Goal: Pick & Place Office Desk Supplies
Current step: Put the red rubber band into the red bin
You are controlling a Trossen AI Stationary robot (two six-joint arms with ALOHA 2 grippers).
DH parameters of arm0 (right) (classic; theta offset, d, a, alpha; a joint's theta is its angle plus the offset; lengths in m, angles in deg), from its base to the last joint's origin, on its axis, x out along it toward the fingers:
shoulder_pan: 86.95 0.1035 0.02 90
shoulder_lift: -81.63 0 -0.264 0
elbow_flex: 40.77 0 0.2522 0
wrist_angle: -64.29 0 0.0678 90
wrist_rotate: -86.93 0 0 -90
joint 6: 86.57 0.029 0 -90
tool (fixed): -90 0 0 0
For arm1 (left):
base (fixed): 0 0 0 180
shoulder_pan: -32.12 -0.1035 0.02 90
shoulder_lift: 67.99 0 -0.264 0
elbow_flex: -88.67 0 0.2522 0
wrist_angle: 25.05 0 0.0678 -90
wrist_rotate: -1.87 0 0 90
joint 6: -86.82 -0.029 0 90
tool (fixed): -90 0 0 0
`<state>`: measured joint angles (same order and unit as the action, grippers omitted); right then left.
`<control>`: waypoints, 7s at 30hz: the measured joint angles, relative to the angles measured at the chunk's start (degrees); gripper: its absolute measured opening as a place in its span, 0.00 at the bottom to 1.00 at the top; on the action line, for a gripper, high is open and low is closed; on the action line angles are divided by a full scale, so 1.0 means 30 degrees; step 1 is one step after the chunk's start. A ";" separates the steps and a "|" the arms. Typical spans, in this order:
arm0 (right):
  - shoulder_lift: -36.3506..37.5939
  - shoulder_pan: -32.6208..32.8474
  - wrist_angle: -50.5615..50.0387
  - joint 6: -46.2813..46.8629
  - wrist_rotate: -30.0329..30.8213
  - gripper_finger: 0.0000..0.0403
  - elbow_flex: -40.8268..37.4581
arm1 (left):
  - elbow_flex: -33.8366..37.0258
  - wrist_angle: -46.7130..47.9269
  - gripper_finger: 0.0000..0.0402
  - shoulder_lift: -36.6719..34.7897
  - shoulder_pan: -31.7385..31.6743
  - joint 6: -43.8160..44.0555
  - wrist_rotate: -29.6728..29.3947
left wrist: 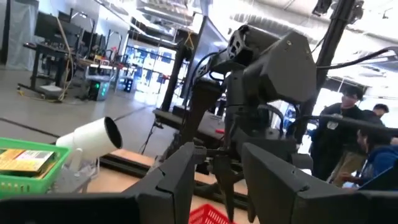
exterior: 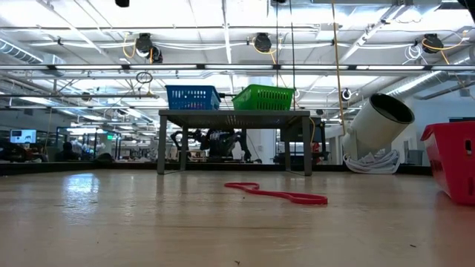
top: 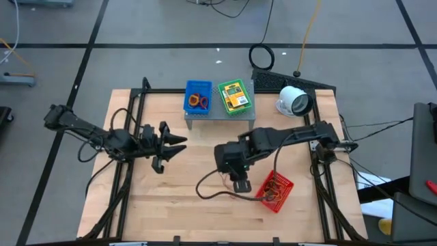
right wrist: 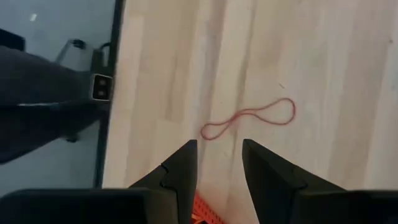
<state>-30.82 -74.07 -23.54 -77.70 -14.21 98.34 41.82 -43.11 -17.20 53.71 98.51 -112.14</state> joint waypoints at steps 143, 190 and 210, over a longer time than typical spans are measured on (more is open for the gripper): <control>-0.7245 -0.0334 0.3993 1.1691 0.2612 0.26 -0.4271 | 0.0045 0.6534 0.35 -0.4809 0.3869 0.1205 0.0989; 0.4511 0.4382 -0.4020 2.1036 0.9145 0.00 -0.4300 | 0.0045 0.6515 0.35 -0.4817 0.3876 0.1279 0.0974; 0.4713 0.7804 -0.1585 2.4135 0.5651 0.00 -1.0476 | 0.0045 0.6051 0.35 -0.4817 0.3818 0.1831 0.0952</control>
<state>-16.68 -50.66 -28.29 -5.30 2.74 66.91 41.96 -24.96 -31.65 65.16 104.01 -109.28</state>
